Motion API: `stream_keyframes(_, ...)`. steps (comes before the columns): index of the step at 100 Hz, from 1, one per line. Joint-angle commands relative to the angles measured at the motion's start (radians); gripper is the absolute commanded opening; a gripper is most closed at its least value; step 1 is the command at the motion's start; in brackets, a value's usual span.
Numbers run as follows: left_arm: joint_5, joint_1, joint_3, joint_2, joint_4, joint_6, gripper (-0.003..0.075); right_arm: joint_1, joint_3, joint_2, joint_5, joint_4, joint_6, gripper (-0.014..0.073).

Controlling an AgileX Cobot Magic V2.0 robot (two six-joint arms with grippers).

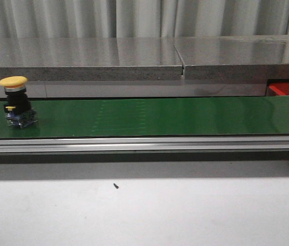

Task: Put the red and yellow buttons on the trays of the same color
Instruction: 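Lower the right gripper toward the yellow button arriving on the belt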

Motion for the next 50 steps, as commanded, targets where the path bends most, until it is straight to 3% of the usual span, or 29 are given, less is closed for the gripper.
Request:
stream_keyframes(1,-0.088,-0.011,0.049,-0.098,-0.005,0.000,-0.0019,-0.001,-0.058,0.025,-0.047,0.006,-0.007,-0.0115)
stream_keyframes(18,-0.088,-0.011,0.193,-0.264,-0.005,0.000,-0.0019,0.015,-0.140,0.136,0.002,0.005,-0.007,-0.0115)
stream_keyframes(41,-0.077,-0.011,0.331,-0.464,-0.034,0.000,-0.0019,0.131,-0.314,0.336,0.038,-0.011,-0.007,-0.0108)
stream_keyframes(50,-0.076,-0.011,0.363,-0.520,-0.036,0.000,-0.0019,0.179,-0.389,0.421,0.051,-0.020,-0.007,-0.0065)
